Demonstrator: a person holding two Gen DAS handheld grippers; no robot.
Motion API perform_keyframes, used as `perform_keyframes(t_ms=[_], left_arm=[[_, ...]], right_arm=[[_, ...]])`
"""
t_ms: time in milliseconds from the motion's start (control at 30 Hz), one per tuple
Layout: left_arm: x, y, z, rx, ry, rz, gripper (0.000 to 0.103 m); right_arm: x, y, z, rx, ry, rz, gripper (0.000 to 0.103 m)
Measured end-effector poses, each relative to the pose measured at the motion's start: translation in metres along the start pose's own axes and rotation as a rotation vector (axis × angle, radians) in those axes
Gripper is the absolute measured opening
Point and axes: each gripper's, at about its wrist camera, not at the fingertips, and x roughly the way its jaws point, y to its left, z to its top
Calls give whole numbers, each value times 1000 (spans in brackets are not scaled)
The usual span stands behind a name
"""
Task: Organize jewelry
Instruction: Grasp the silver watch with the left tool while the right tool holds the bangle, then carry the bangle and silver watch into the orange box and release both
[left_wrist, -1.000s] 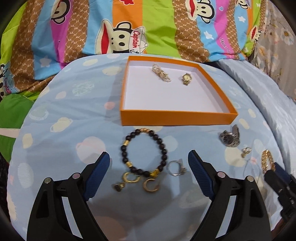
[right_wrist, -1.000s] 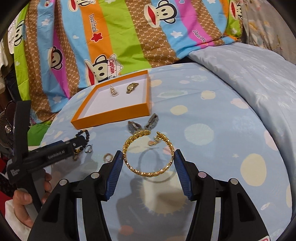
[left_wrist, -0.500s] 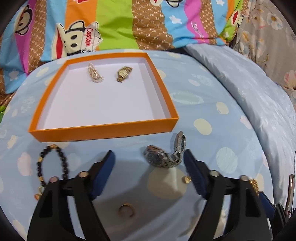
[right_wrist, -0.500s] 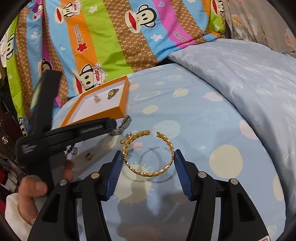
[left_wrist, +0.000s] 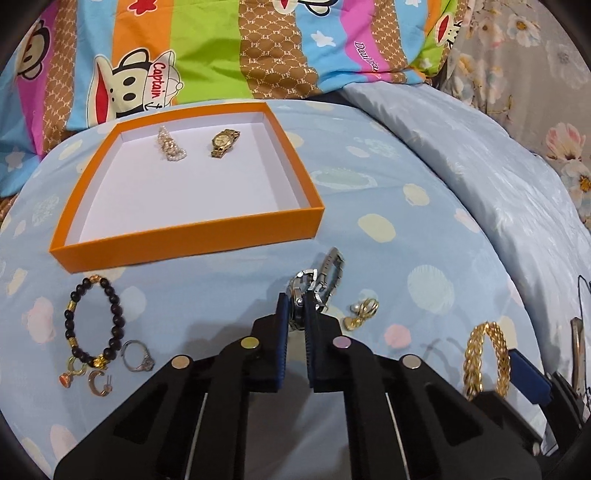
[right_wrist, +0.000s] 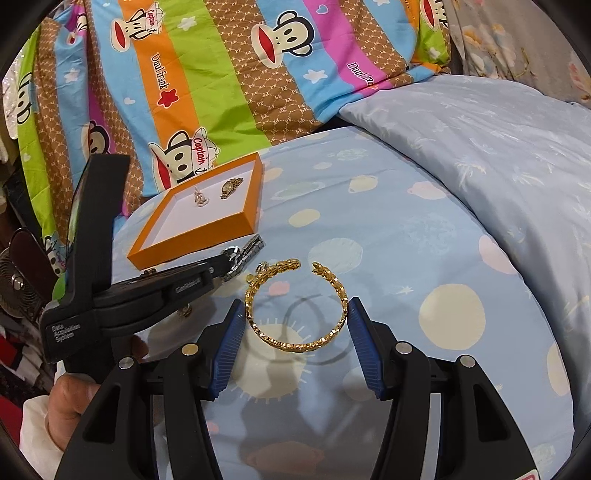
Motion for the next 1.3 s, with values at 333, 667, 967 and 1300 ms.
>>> perform_keyframes(t_ms=[333,667,967,1300], left_arm=[[-8,30,2,-83,10,0,8],[8,22,5,-79,17,39,18],[-21,36,-6,-70,-13,4,10],[-86,64,-13,-55,-100,-11,10]], right_arm=[[3,10,2,-13,3,14,56],[6,11,0,-12,12,17,56],[6,20,4,-26,5,30,56],[11,50,20,-74,-13,71,56]])
